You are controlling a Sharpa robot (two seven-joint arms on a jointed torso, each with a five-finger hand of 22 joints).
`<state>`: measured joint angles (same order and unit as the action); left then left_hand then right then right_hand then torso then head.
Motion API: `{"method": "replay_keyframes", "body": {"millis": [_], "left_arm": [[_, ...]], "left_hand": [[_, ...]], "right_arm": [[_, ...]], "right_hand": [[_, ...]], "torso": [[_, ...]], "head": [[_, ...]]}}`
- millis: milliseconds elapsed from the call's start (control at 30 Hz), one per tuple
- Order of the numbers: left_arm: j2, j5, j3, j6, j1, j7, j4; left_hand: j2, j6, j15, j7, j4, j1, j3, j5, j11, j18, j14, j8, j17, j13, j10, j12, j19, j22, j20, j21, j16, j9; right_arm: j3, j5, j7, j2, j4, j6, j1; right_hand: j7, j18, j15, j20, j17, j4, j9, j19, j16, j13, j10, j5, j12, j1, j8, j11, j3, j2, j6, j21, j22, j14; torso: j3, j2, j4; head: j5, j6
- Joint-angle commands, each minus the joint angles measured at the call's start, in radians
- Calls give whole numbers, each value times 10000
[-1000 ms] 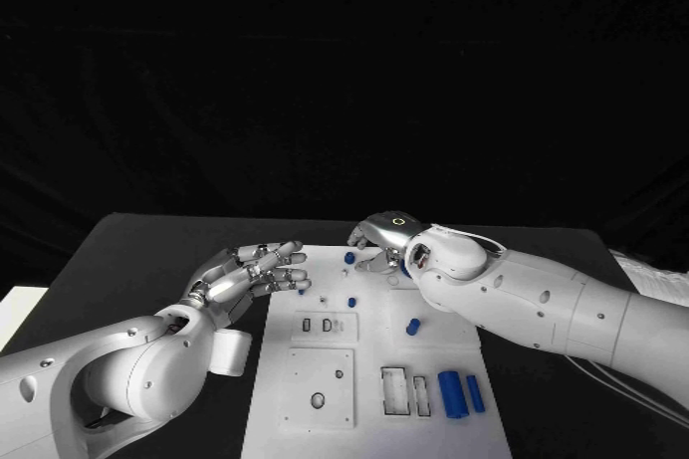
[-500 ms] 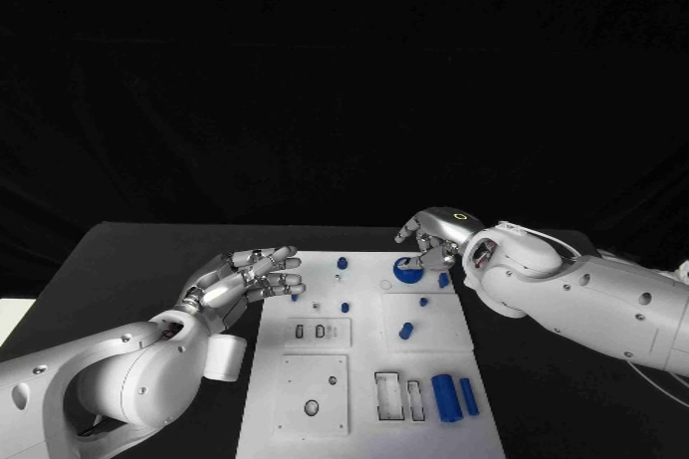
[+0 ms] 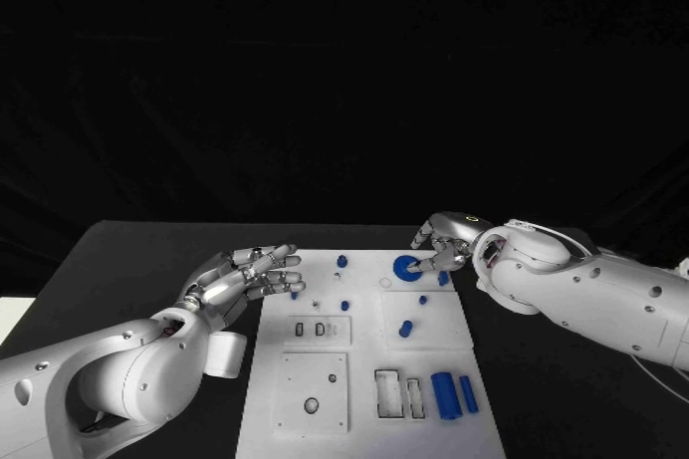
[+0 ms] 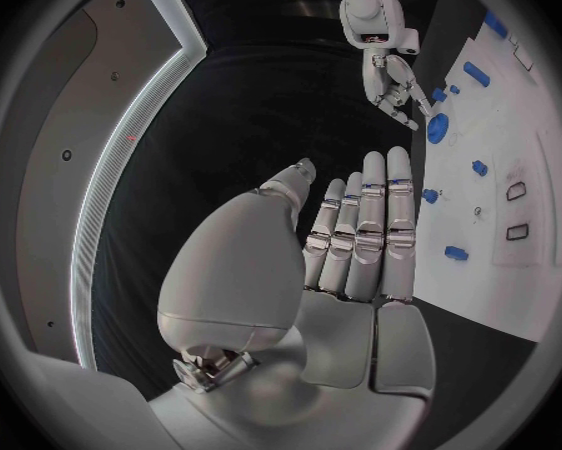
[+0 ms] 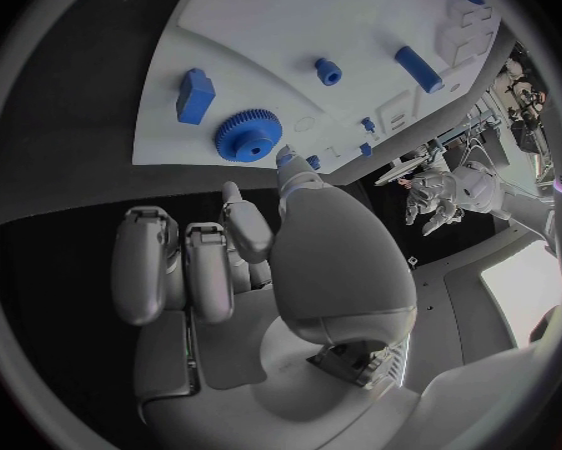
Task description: Assemble the parts on the task board
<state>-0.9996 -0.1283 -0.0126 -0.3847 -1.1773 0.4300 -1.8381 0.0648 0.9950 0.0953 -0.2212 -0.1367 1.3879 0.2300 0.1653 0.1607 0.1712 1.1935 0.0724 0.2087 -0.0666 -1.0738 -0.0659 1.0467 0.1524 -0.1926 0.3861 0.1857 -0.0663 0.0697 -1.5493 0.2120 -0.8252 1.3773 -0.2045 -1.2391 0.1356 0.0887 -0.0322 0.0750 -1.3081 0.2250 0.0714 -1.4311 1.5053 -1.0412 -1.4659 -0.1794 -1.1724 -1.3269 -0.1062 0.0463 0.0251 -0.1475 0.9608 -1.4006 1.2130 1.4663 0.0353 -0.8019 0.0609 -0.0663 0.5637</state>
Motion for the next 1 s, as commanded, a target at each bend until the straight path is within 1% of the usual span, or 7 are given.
{"method": "replay_keyframes", "body": {"millis": [33, 133, 300, 433, 567, 800, 1000], "left_arm": [[27, -28, 6, 166, -9, 61, -2], [29, -28, 6, 166, -9, 59, 4], [36, -28, 6, 166, -8, 57, 6], [41, -28, 6, 164, -8, 54, 11], [52, -28, 6, 168, -8, 53, 19], [60, -28, 6, 172, -8, 45, 27], [63, -28, 6, 179, -7, 37, 38]], "left_hand": [[35, -41, 4, -30, 39, 58, 7, -45, 8, 73, -81, -50, 12, 14, 96, 34, -70, -16, -3, -16, -36, 13], [35, -41, 4, -30, 39, 58, 7, -45, 8, 73, -81, -50, 12, 14, 96, 34, -70, -16, -3, -16, -36, 13], [35, -41, 4, -30, 39, 58, 7, -45, 8, 73, -81, -50, 12, 14, 96, 34, -70, -16, -3, -16, -36, 13], [35, -41, 4, -30, 39, 58, 7, -45, 8, 73, -81, -50, 12, 14, 96, 34, -70, -16, -3, -16, -36, 13], [35, -41, 4, -30, 39, 58, 7, -45, 8, 73, -81, -50, 12, 14, 96, 34, -70, -16, -3, -16, -36, 13], [35, -41, 4, -30, 39, 58, 7, -45, 8, 73, -81, -50, 12, 14, 96, 34, -70, -16, -3, -16, -36, 13], [35, -41, 4, -30, 39, 58, 7, -45, 8, 73, -81, -50, 12, 14, 96, 34, -70, -16, -3, -16, -36, 13]], "right_arm": [[3, -18, 200, 60, -53, 527, 20], [3, -36, 183, 100, -98, 596, 30], [3, -67, 132, 185, -198, 704, 45], [3, -116, 52, 251, -238, 689, 55], [3, -254, -17, 303, -240, 651, 63], [2, -599, -38, 402, -326, 675, 91], [2, -829, -28, 499, -465, 738, 169]], "right_hand": [[27, -185, 68, 13, -910, 53, 15, -33, 41, -4292, -529, -42, -3060, -105, -67, 48, 6, 19, 77, -32, 26, 742], [21, -189, 65, 12, -953, 51, 19, -41, 58, -4350, -553, -63, -3108, -143, -94, 42, 18, 48, 109, -48, 55, 749], [-9, -211, 50, 2, -1086, -14, 29, -80, 112, -4592, -667, -76, -3319, -276, -176, 20, 72, 167, 227, -120, 183, 770], [-22, -230, 41, -5, -1182, -71, 30, -113, 149, -4780, -764, -62, -3492, -340, -211, 9, 105, 243, 295, -174, 284, 786], [-28, -252, 35, -10, -1273, -179, 24, -154, 186, -4916, -836, -15, -3617, -446, -232, 5, 157, 318, 353, -239, 405, 801], [-25, -289, 33, -13, -1453, -401, 8, -220, 254, -5148, -964, 184, -3837, -632, -245, 8, 315, 436, 443, -348, 606, 831], [-18, -300, 37, -10, -1500, -515, -2, -237, 273, -5207, -998, 193, -3895, -726, -236, 14, 427, 471, 466, -382, 667, 838]], "torso": [[9, -2, 6], [12, 4, 3], [22, 1, 6], [13, 1, 8], [23, 6, 19], [22, 3, 11], [18, 2, 23]], "head": [[-4, 31], [-15, 38], [-17, 66], [-34, 80], [-41, 93], [-26, 112], [-6, 157]]}}
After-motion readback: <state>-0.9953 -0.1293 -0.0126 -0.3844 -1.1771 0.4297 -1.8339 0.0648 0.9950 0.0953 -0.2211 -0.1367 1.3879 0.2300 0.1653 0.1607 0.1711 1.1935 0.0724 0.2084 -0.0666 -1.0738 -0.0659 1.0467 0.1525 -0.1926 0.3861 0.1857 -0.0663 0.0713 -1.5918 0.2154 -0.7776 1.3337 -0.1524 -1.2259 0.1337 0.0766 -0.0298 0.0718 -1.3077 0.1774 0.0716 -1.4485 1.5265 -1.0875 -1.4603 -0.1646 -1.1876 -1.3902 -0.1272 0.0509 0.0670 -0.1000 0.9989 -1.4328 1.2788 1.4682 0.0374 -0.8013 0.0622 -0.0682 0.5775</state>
